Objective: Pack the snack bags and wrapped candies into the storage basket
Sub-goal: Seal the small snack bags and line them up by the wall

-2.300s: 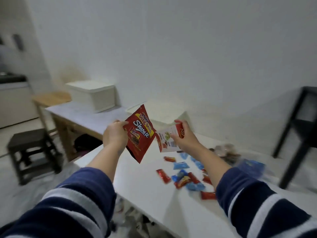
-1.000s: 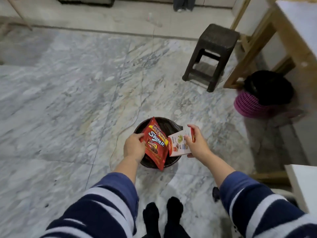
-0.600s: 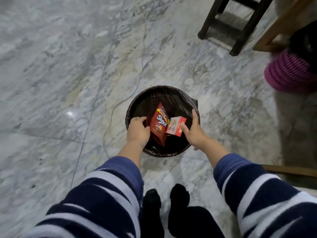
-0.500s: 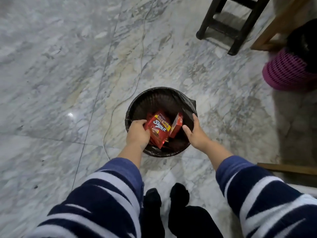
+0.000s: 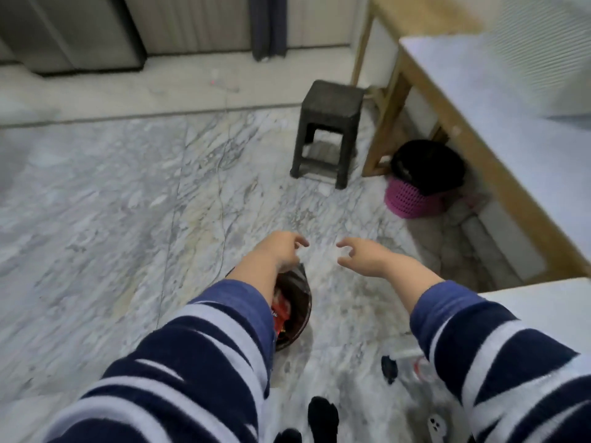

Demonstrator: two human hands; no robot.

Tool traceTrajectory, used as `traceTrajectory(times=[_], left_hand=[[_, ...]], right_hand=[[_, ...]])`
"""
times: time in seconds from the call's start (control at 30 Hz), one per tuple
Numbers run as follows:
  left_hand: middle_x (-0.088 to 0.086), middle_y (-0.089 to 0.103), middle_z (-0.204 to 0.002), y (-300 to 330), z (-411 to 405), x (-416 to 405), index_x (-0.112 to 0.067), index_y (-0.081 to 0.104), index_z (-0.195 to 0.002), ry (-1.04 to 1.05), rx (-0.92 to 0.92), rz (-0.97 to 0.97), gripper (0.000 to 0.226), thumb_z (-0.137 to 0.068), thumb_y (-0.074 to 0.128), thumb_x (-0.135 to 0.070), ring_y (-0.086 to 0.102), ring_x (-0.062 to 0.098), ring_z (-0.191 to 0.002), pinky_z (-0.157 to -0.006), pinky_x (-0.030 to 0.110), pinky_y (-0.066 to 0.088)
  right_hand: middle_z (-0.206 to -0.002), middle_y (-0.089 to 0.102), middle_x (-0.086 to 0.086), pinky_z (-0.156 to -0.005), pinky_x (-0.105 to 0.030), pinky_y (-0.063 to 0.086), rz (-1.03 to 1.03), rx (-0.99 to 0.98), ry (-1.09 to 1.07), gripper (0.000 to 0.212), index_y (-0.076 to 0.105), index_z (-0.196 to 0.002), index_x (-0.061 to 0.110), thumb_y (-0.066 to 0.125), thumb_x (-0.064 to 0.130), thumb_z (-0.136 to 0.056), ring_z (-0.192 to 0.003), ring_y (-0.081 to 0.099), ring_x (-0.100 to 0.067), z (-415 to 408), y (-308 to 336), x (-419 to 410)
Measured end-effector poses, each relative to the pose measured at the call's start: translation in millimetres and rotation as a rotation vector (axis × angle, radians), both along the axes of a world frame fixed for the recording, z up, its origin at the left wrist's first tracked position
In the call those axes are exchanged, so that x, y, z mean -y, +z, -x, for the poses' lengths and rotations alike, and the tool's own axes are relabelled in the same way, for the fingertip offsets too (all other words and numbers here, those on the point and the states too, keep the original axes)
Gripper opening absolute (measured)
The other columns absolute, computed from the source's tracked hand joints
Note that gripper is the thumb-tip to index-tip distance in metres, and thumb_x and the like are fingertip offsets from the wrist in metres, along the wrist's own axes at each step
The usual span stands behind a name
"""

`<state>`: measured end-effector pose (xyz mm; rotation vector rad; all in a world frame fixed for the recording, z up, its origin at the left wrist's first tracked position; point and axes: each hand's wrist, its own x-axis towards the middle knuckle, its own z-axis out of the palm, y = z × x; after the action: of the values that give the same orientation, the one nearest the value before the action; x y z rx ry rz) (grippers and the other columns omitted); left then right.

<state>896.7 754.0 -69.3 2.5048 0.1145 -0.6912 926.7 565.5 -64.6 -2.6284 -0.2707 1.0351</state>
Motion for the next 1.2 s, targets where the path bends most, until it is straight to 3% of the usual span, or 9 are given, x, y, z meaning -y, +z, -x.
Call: traceTrajectory(times=[0.13,0.37,0.73,0.93,1.2], left_hand=[[0.002,0.056,-0.134,62,-8,57,-0.022,0.053,-0.133,-0.216,0.098,-0.055,0.045,-0.09,0.057,-0.01,0.056,0.021,-0.118,-0.09,0.029,0.045],[0.004,0.059,-0.129,116,16,183,-0.019,0.055,-0.131,-0.665,0.217,-0.053,0.043,-0.089,0.059,-0.015,0.056,0.021,-0.117,-0.095,0.027,0.043],[-0.002,0.058,-0.128,149,183,420,-0.024,0.055,-0.129,-1.221,0.253,0.065,0.037,-0.092,0.056,-0.021,0.055,0.018,-0.116,-0.1,0.028,0.043],[0.003,0.058,-0.129,153,291,520,-0.022,0.056,-0.129,-1.42,0.259,0.088,0.037,-0.092,0.058,-0.022,0.053,0.021,-0.12,-0.102,0.029,0.043],[0.005,0.058,-0.131,147,396,641,-0.019,0.054,-0.131,-1.506,0.24,0.124,0.038,-0.093,0.058,-0.021,0.053,0.021,-0.121,-0.105,0.029,0.039]], right_hand=[[-0.147,0.044,-0.007,-0.106,-0.033,0.038,0.023,0.086,-0.171,0.053,0.038,-0.145,0.024,0.052,0.035,-0.096,-0.133,0.045,-0.025,30,63,58],[-0.148,0.043,-0.005,-0.107,-0.03,0.033,0.064,0.171,-0.529,0.05,0.038,-0.146,0.021,0.047,0.032,-0.098,-0.136,0.042,-0.023,143,125,169],[-0.148,0.042,-0.002,-0.108,-0.031,0.033,0.165,0.164,-1.171,0.049,0.037,-0.145,0.025,0.044,0.033,-0.098,-0.134,0.043,-0.023,397,155,323],[-0.156,0.029,-0.003,-0.111,-0.034,0.032,0.207,0.14,-1.323,0.052,0.034,-0.148,0.02,0.045,0.032,-0.099,-0.138,0.037,-0.025,517,158,394],[-0.149,0.042,-0.004,-0.105,-0.03,0.037,0.214,0.228,-1.435,0.044,0.045,-0.14,0.024,0.049,0.029,-0.097,-0.131,0.046,-0.023,626,161,498]])
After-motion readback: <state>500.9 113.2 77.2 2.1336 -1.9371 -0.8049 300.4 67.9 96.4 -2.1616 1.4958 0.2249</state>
